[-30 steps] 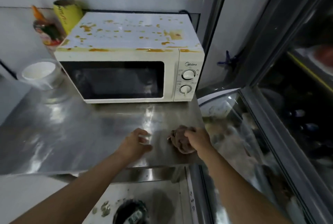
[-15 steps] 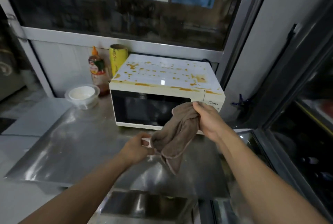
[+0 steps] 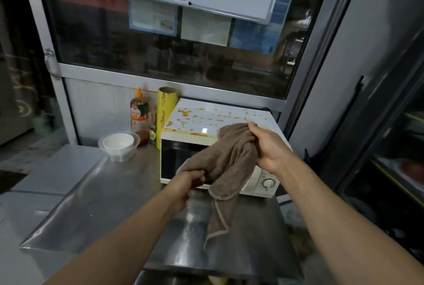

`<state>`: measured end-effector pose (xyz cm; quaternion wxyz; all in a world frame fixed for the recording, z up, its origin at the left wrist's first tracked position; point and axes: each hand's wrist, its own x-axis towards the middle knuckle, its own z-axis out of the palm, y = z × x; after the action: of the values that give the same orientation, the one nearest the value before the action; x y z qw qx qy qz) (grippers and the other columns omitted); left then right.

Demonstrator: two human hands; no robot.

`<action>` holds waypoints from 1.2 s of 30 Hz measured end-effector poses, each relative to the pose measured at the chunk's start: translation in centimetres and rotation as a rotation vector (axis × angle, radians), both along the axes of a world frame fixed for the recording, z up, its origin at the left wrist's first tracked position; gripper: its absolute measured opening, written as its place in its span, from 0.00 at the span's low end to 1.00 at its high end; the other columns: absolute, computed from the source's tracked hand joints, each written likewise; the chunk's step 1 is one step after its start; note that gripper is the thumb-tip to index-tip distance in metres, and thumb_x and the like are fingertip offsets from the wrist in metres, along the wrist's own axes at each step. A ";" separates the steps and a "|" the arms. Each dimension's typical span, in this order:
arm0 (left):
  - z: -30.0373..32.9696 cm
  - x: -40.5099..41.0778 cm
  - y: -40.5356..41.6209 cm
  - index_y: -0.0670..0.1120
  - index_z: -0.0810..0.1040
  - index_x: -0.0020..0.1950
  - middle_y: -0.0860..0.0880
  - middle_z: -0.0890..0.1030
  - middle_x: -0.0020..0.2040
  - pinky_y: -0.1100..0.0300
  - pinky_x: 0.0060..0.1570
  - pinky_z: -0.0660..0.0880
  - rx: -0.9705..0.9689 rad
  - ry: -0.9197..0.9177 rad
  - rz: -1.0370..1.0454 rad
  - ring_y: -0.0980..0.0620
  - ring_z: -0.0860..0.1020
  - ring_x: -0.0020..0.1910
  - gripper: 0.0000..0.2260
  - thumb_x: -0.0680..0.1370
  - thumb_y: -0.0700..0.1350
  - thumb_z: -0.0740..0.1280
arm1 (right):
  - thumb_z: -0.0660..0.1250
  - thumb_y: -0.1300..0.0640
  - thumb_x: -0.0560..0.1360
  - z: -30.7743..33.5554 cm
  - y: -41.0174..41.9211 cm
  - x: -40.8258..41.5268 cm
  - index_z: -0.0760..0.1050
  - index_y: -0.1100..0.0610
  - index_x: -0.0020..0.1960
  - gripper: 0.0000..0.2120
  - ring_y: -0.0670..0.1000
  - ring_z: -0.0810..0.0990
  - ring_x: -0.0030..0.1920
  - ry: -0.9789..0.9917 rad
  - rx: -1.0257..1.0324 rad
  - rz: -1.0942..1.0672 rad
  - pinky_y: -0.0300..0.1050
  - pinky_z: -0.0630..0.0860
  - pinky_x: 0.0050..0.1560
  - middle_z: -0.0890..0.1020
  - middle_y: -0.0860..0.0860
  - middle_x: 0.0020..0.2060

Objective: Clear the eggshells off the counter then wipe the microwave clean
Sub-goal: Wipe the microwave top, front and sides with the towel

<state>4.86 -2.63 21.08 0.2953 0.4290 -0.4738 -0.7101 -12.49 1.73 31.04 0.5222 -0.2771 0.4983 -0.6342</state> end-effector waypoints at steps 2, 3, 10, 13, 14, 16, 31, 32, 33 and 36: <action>0.2 0.7 -0.7 0.47 0.76 0.44 0.46 0.79 0.40 0.57 0.48 0.68 -0.044 0.043 0.129 0.50 0.77 0.42 0.06 0.77 0.38 0.62 | 0.60 0.53 0.79 -0.4 0.3 -0.4 0.75 0.61 0.55 0.12 0.53 0.82 0.47 -0.008 0.052 -0.019 0.45 0.79 0.40 0.81 0.57 0.50; 0.4 1.2 -1.0 0.46 0.75 0.42 0.46 0.78 0.39 0.60 0.44 0.71 -0.066 0.057 0.164 0.49 0.76 0.42 0.07 0.77 0.37 0.62 | 0.60 0.53 0.79 -0.7 0.5 -0.5 0.74 0.61 0.57 0.13 0.54 0.81 0.48 -0.022 0.079 -0.017 0.46 0.78 0.42 0.80 0.58 0.52; -0.2 2.2 -0.7 0.50 0.65 0.68 0.45 0.76 0.58 0.60 0.44 0.66 -0.089 -0.049 0.041 0.51 0.75 0.53 0.25 0.74 0.37 0.67 | 0.60 0.57 0.80 0.4 0.7 2.0 0.75 0.64 0.56 0.13 0.54 0.83 0.46 0.007 0.078 0.055 0.46 0.79 0.41 0.82 0.60 0.50; -0.4 2.0 -0.1 0.51 0.61 0.72 0.45 0.73 0.63 0.57 0.51 0.62 -0.074 -0.085 -0.068 0.52 0.72 0.55 0.29 0.74 0.40 0.69 | 0.59 0.57 0.80 1.8 1.2 2.2 0.76 0.63 0.50 0.11 0.51 0.84 0.39 0.023 0.043 0.041 0.43 0.79 0.36 0.84 0.57 0.40; -0.3 1.9 0.0 0.50 0.62 0.72 0.44 0.73 0.64 0.59 0.51 0.64 -0.053 -0.093 -0.110 0.53 0.73 0.52 0.29 0.74 0.39 0.68 | 0.59 0.57 0.80 2.2 1.4 2.1 0.77 0.63 0.48 0.11 0.51 0.84 0.37 0.029 0.029 0.035 0.42 0.80 0.35 0.85 0.56 0.37; -0.5 1.6 0.4 0.47 0.67 0.68 0.42 0.77 0.61 0.64 0.41 0.69 -0.013 -0.115 -0.205 0.55 0.76 0.46 0.22 0.75 0.40 0.67 | 0.59 0.57 0.80 2.9 1.9 1.7 0.77 0.63 0.47 0.12 0.51 0.84 0.36 0.044 0.005 0.023 0.42 0.80 0.34 0.85 0.55 0.35; 1.3 0.1 1.6 0.41 0.72 0.56 0.39 0.80 0.49 0.48 0.43 0.75 0.263 0.202 -0.129 0.42 0.79 0.45 0.08 0.81 0.42 0.56 | 0.55 0.57 0.81 2.5 3.3 -0.6 0.75 0.56 0.49 0.10 0.52 0.81 0.46 0.081 -0.084 -0.182 0.45 0.76 0.41 0.81 0.56 0.48; 1.5 0.6 1.1 0.41 0.73 0.57 0.40 0.80 0.48 0.51 0.43 0.74 0.186 0.112 -0.091 0.42 0.78 0.44 0.09 0.82 0.43 0.57 | 0.55 0.57 0.81 2.2 3.4 -0.9 0.74 0.55 0.48 0.10 0.51 0.81 0.45 0.127 -0.064 -0.210 0.45 0.76 0.40 0.81 0.55 0.47; 1.8 1.1 0.4 0.42 0.74 0.58 0.41 0.80 0.47 0.53 0.42 0.73 0.119 0.053 -0.054 0.43 0.78 0.43 0.09 0.82 0.43 0.57 | 0.55 0.57 0.81 1.7 3.5 -1.2 0.73 0.54 0.48 0.09 0.51 0.80 0.45 0.176 -0.035 -0.231 0.44 0.76 0.40 0.80 0.55 0.47; 3.3 3.0 -1.3 0.42 0.76 0.56 0.43 0.80 0.45 0.58 0.38 0.71 0.026 0.000 0.047 0.46 0.77 0.41 0.08 0.80 0.41 0.60 | 0.56 0.55 0.81 0.0 3.5 -1.8 0.71 0.55 0.48 0.07 0.52 0.78 0.46 0.423 0.121 -0.259 0.45 0.75 0.43 0.78 0.55 0.49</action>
<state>7.82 -3.89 24.37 0.3062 0.4438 -0.4545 -0.7090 -14.26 5.24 31.08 0.3367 -0.3055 0.6649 -0.5927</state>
